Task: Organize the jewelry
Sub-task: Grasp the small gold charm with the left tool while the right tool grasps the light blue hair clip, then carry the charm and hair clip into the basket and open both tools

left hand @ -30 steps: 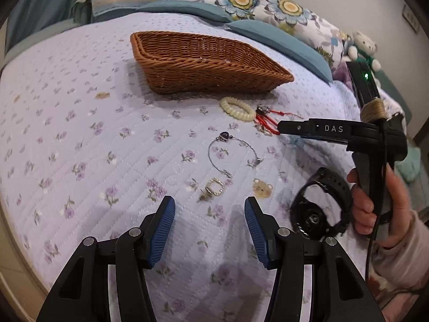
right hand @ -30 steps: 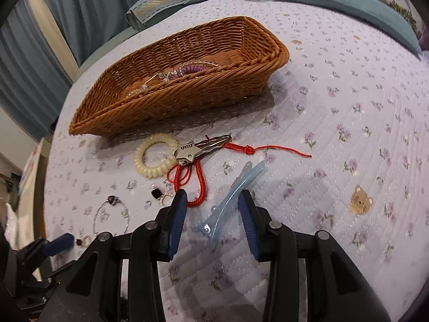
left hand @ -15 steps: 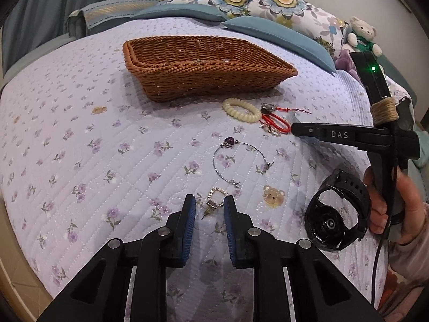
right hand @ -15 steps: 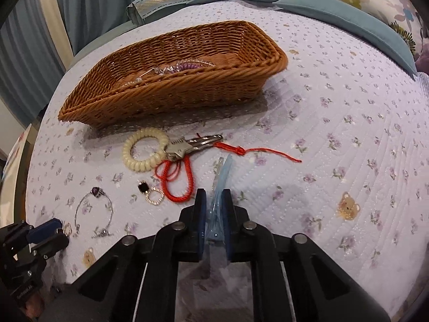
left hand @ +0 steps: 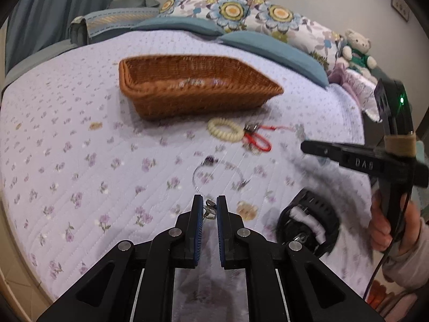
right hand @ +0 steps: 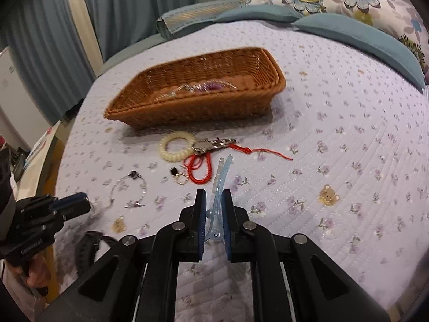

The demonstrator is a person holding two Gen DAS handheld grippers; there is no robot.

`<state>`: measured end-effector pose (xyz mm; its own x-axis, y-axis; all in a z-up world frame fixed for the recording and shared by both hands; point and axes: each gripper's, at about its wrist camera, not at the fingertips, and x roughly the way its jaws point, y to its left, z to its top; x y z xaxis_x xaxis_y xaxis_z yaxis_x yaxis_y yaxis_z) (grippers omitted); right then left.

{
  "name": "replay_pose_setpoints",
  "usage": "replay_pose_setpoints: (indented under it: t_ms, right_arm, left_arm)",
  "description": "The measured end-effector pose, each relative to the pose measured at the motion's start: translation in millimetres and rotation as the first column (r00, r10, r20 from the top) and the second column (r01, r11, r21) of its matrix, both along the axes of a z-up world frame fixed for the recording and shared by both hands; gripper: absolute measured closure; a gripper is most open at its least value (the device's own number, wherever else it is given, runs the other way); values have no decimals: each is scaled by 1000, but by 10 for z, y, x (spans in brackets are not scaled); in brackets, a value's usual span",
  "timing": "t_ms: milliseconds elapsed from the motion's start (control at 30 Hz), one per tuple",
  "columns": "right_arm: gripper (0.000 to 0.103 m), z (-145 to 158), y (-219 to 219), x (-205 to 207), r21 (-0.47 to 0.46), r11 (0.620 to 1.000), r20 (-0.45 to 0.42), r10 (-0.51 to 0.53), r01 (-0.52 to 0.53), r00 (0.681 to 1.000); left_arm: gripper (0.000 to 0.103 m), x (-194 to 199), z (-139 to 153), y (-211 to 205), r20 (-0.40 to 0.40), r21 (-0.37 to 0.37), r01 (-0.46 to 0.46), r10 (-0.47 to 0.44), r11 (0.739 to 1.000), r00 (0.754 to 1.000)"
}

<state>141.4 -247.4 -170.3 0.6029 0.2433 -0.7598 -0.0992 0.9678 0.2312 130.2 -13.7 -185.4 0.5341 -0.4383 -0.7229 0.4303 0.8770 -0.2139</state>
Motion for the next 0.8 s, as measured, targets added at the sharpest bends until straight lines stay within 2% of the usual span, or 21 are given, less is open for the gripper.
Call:
replay_pose_setpoints:
  t_ms: [133, 267, 467, 533, 667, 800]
  right_arm:
    - [90, 210, 8, 2, 6, 1000, 45, 5, -5, 999]
    - [90, 441, -5, 108, 0, 1000, 100, 14, -14, 995]
    - [90, 736, -20, 436, -35, 999, 172, 30, -24, 985]
    - [90, 796, -13, 584, -51, 998, 190, 37, -28, 981]
    - [90, 802, 27, 916, -80, 996, 192, 49, -34, 980]
    - [90, 691, 25, 1340, -74, 996, 147, 52, -42, 988]
  left_arm:
    - [93, 14, 220, -18, 43, -41, 5, -3, 999, 999]
    - [93, 114, 475, -4, 87, -114, 24, -14, 993, 996]
    - [93, 432, 814, 43, 132, -244, 82, -50, 966, 990]
    - [93, 566, 887, 42, 144, -265, 87, -50, 960, 988]
    - [93, 910, 948, -14, 153, -276, 81, -40, 958, 987]
    - [93, 1409, 798, -68, 105, -283, 26, 4, 959, 994]
